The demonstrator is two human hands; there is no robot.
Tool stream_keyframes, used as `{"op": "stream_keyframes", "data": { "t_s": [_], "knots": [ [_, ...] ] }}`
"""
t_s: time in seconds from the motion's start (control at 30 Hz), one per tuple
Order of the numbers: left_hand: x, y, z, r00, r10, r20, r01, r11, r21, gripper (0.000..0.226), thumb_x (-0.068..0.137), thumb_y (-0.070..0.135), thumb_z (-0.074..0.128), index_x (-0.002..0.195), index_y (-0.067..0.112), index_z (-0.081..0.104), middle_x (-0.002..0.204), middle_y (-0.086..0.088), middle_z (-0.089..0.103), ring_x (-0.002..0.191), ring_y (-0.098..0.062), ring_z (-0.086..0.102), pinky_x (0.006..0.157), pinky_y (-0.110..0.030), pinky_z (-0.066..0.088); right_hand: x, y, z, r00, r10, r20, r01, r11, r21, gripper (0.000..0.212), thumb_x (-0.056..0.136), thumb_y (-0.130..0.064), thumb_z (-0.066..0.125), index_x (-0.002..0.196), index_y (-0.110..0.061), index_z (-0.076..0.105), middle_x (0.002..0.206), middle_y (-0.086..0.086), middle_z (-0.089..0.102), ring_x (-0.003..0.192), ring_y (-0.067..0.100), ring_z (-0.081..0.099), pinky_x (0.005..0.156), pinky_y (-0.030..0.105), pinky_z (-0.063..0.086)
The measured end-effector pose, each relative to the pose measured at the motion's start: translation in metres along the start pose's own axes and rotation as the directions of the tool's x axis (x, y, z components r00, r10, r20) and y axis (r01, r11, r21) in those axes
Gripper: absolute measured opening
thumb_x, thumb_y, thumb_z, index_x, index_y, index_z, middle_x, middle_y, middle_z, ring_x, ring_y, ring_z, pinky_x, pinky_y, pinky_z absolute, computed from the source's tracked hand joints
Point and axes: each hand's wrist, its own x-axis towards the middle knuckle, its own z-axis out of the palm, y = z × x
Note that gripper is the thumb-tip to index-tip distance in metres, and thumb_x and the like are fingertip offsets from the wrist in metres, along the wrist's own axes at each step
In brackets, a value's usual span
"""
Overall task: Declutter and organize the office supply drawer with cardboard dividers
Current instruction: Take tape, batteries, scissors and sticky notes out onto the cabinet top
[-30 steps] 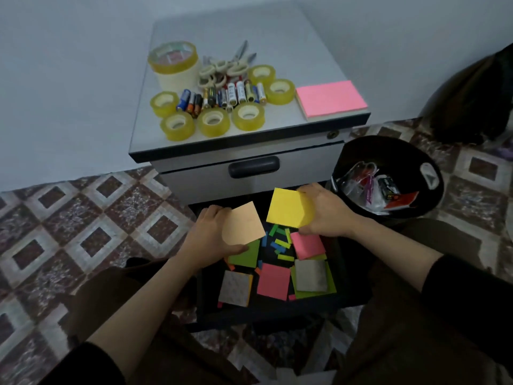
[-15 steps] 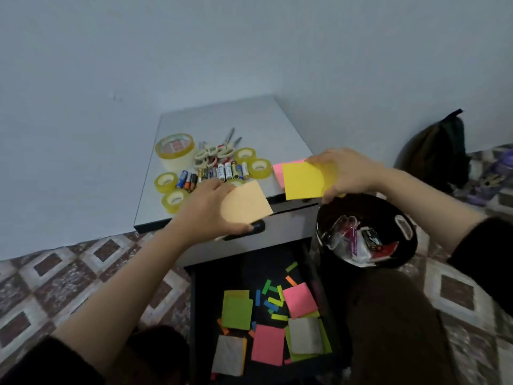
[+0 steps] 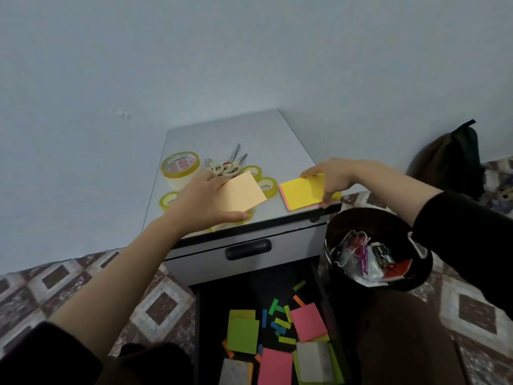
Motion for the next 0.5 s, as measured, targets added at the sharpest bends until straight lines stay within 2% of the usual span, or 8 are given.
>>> {"op": "stream_keyframes", "data": {
  "t_s": [0.17,0.27,0.5],
  "knots": [
    [-0.0029,0.0018,0.0014,1.0,-0.008,0.021,0.008,1.0,0.008,0.09,0.069,0.061,0.067,0.14,0.015,0.038,0.13,-0.001,0.045,0.118,-0.016,0.038,0.086,-0.025,0.029,0.0043,-0.0016,0.0065,1.0,-0.017,0.02,0.016,1.0,0.026,0.09,0.073,-0.026,0.079,0.147,-0.028,0.027,0.149,0.006,0.032,0.132,0.029,0.033,0.099,0.031,0.033],
    [-0.003,0.0014,0.003,0.999,-0.01,0.037,0.01,1.0,0.018,0.089,0.069,0.061,0.067,0.139,0.015,0.039,0.133,-0.002,0.044,0.121,-0.018,0.038,0.096,-0.03,0.032,0.005,-0.0003,0.0081,0.999,-0.023,0.024,0.022,0.999,0.034,0.09,0.074,-0.024,0.078,0.147,-0.028,0.027,0.15,0.006,0.031,0.134,0.029,0.032,0.101,0.032,0.032],
    [0.0021,0.0034,0.0041,0.999,0.003,0.042,-0.004,1.0,0.016,0.089,0.068,0.062,0.067,0.139,0.015,0.039,0.131,-0.001,0.045,0.119,-0.017,0.039,0.097,-0.031,0.033,0.0084,0.0034,0.0079,1.0,-0.019,0.017,0.018,0.999,0.039,0.091,0.072,-0.025,0.079,0.147,-0.028,0.028,0.15,0.004,0.031,0.135,0.027,0.031,0.103,0.032,0.031]
  ]
}}
